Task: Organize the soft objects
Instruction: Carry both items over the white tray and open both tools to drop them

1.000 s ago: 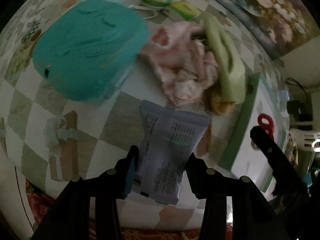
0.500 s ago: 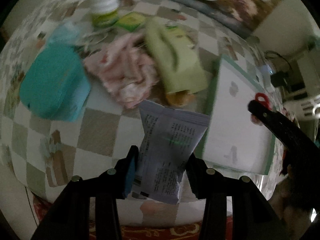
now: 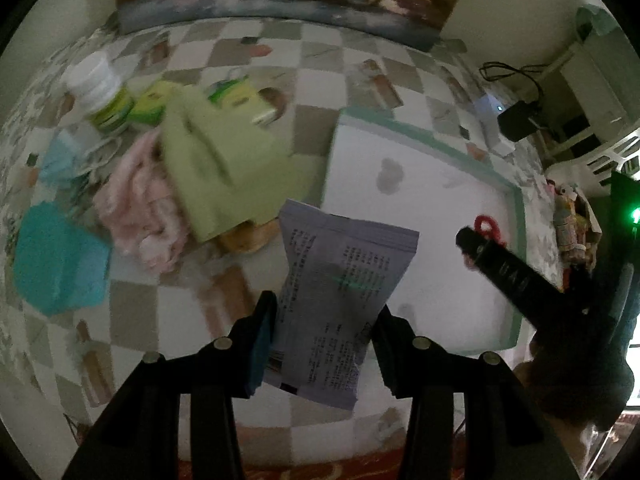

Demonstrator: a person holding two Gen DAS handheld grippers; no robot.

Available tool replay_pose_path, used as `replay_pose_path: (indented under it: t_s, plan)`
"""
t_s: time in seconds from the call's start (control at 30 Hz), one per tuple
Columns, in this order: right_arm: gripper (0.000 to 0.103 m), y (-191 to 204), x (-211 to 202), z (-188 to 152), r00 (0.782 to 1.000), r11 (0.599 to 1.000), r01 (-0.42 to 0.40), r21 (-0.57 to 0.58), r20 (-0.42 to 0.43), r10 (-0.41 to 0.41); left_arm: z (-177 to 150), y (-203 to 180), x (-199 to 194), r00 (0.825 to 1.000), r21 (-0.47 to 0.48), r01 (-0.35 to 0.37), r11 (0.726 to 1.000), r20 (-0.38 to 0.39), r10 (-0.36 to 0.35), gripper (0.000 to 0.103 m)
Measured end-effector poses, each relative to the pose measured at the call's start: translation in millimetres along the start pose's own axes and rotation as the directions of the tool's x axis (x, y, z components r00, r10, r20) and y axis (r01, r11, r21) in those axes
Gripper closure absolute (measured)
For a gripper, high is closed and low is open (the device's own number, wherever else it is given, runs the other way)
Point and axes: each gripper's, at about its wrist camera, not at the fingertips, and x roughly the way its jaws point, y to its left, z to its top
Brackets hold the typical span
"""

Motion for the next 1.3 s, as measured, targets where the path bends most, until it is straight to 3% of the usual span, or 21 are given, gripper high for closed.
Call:
replay_pose_path:
  t_s: [0.13, 0.43, 0.53, 0.67, 0.87, 1.1, 1.17, 1.3]
  plan:
    - [0.061, -22, 6, 5, 1.000, 0.998, 0.028, 0.065, -0.014, -0.027, 7, -19, 8, 1.000, 0.036, 0.005, 0.999, 0.000, -0.005, 0.056]
    - [0.061, -50, 15, 10, 0.994, 0.985, 0.104, 0.137, -0.030, -0.101, 24, -61, 30, 0.995, 0.128, 0.046, 0.991, 0.082, -0.056, 0.056]
    - [0.061, -52, 20, 11, 0.993, 0.984, 0.115, 0.137, -0.042, -0.110, 27, -69, 38, 0.993, 0.163, 0.029, 0.986, 0.105, -0.047, 0.055]
    - [0.061, -55, 26, 9, 0.991, 0.981, 0.125, 0.146, -0.061, -0.117, 28, -64, 47, 0.992, 0.159, 0.060, 0.985, 0.097, -0.076, 0.054]
    - [0.060, -55, 26, 7, 0.989, 0.979, 0.144, 0.146, -0.059, -0.136, 27, -54, 48, 0.990, 0.136, 0.082, 0.987, 0.100, -0.096, 0.036]
    - [0.055, -54, 25, 6, 0.989, 0.977, 0.148, 0.155, -0.055, -0.141, 26, -47, 44, 0.987, 0.103, 0.114, 0.988, 0.105, -0.124, 0.025]
    - [0.046, -55, 24, 6, 0.989, 0.977, 0.144, 0.160, -0.051, -0.137, 27, -43, 42, 0.985, 0.085, 0.126, 0.988, 0.110, -0.135, 0.016]
    - [0.038, -57, 23, 4, 0.989, 0.974, 0.145, 0.172, -0.044, -0.140, 29, -31, 40, 0.980, 0.029, 0.164, 0.986, 0.110, -0.167, 0.013]
